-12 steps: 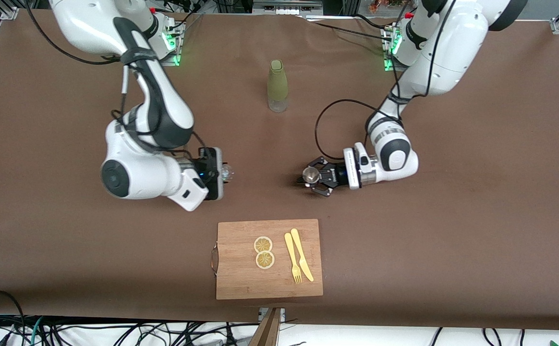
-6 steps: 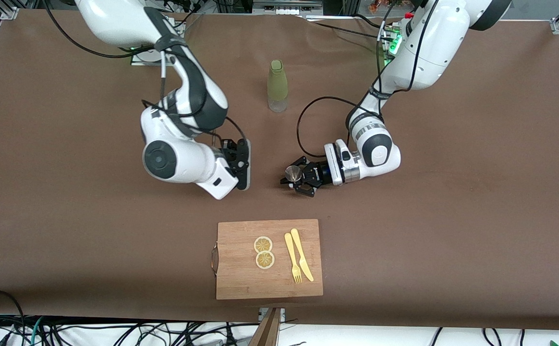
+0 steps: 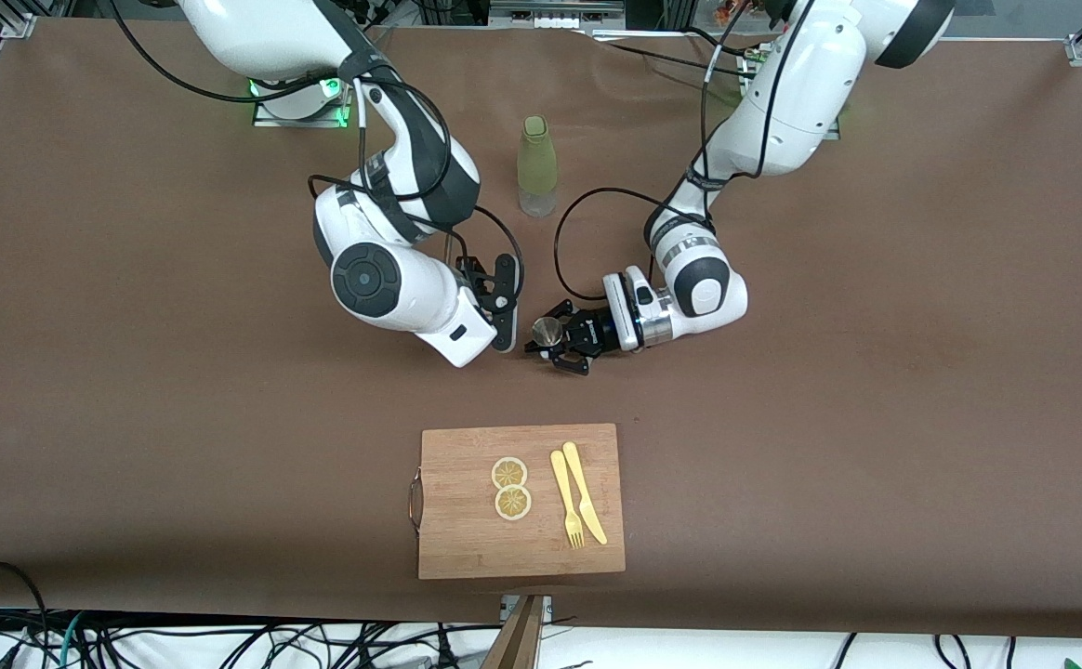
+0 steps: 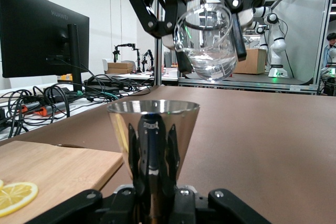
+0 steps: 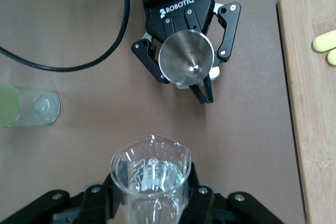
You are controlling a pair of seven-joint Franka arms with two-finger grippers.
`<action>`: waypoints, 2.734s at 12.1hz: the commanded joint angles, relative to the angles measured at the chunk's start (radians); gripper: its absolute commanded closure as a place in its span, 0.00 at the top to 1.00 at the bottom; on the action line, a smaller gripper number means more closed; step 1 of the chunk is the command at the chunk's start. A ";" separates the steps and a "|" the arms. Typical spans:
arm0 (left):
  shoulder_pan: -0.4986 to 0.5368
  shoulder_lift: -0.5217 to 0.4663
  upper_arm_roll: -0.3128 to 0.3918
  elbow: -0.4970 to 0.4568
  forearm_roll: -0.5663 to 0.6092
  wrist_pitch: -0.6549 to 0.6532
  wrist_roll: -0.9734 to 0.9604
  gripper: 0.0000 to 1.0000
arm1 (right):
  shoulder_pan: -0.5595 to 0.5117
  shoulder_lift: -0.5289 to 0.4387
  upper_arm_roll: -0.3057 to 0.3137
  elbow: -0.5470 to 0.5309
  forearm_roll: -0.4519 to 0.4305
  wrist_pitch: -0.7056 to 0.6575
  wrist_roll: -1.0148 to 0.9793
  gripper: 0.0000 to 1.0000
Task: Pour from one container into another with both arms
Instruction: 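Tilt the beaker with the right gripper to pour into the jigger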
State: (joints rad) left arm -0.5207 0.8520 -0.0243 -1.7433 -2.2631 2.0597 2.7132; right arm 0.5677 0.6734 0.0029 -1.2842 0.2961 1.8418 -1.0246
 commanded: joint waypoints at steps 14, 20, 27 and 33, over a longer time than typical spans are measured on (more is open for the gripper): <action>-0.142 0.019 0.084 0.028 -0.171 0.023 0.068 0.00 | 0.104 -0.032 0.000 -0.038 -0.221 0.037 0.130 0.21; -0.157 0.024 0.092 0.028 -0.188 0.023 0.068 0.00 | 0.124 -0.028 0.008 -0.038 -0.299 0.056 0.164 0.21; -0.157 0.025 0.095 0.028 -0.188 0.023 0.068 0.00 | 0.132 -0.023 0.026 -0.037 -0.368 0.063 0.189 0.21; -0.157 0.038 0.096 0.048 -0.188 0.023 0.068 0.00 | 0.127 -0.021 0.028 -0.037 -0.356 0.097 0.186 0.21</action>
State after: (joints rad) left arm -0.6610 0.8684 0.0623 -1.7246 -2.4019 2.0768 2.7157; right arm 0.7005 0.6733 0.0213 -1.2952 -0.0506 1.9142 -0.8582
